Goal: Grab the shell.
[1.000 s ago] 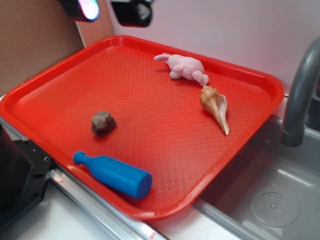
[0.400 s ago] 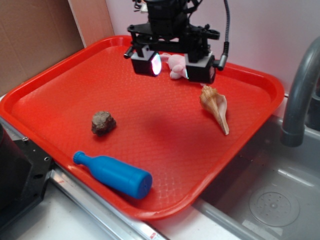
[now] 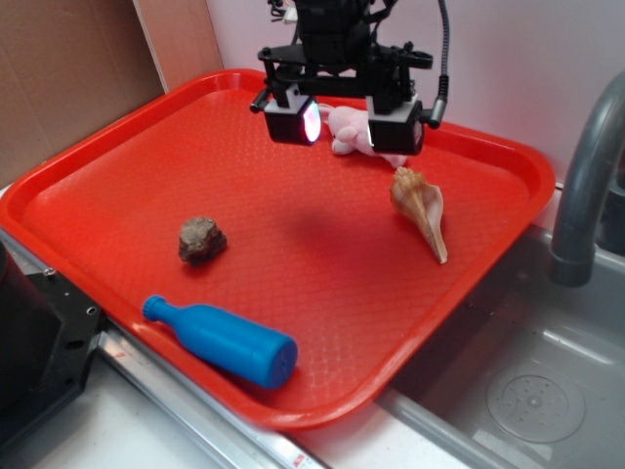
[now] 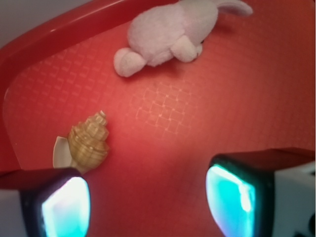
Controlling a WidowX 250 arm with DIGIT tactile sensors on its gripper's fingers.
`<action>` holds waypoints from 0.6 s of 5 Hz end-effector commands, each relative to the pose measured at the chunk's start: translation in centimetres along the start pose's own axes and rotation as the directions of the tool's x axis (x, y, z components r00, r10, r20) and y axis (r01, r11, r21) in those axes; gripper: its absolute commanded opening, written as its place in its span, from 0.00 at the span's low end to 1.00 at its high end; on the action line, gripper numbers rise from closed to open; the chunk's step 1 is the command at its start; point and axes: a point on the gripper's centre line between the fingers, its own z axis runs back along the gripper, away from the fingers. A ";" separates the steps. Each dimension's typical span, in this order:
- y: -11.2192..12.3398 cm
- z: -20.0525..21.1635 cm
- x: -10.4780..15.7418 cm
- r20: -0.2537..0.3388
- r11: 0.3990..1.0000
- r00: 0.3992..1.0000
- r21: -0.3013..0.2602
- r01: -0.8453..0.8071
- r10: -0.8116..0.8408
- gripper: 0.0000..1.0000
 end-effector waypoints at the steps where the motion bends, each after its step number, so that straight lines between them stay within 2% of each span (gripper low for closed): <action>1: -4.5 -1.0 0.9 -0.014 0.997 0.999 0.057 -0.052 0.052 1.00; 3: -4.4 -2.7 -0.2 -0.064 0.995 0.994 0.053 -0.082 0.085 1.00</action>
